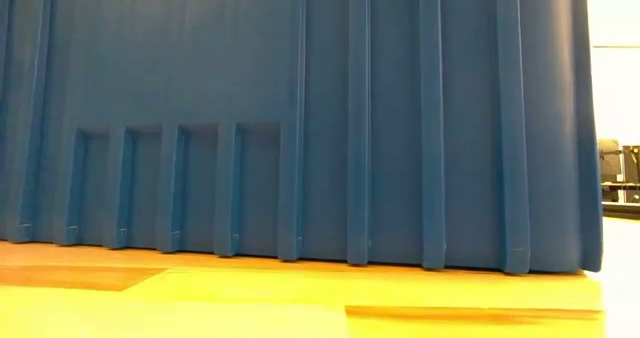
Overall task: Pick and place slides into bin
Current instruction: Return to Home Position
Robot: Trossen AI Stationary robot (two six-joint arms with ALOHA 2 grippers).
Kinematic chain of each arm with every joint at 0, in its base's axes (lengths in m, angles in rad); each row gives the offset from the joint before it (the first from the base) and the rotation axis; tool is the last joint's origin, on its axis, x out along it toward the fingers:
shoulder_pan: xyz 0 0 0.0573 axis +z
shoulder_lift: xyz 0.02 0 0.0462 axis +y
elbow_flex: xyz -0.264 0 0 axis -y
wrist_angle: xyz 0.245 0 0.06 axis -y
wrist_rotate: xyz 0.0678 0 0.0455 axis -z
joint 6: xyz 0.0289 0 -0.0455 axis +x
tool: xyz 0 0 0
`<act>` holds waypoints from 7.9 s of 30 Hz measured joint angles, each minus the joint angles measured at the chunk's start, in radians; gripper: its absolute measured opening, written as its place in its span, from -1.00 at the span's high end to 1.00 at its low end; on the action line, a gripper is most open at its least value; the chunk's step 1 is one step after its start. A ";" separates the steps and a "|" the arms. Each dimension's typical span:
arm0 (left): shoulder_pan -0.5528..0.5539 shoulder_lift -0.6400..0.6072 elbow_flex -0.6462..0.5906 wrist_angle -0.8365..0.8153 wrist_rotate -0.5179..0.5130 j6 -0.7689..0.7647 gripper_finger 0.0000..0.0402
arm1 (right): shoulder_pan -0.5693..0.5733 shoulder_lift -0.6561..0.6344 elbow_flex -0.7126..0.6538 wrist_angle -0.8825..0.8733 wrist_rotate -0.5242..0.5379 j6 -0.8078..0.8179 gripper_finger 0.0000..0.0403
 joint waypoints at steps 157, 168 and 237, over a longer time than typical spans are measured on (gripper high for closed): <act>0.002 -0.530 -0.361 -0.172 -0.136 0.259 -0.83 | -0.120 -1.371 -2.106 2.011 -0.655 -0.949 -0.09; 0.003 -0.530 -0.361 -0.172 -0.136 0.258 -0.83 | -0.120 -1.371 -2.106 2.011 -0.654 -0.949 -0.07; 0.002 -0.529 -0.361 -0.182 -0.145 0.236 -0.83 | -0.120 -1.371 -2.105 2.011 -0.655 -0.949 -0.09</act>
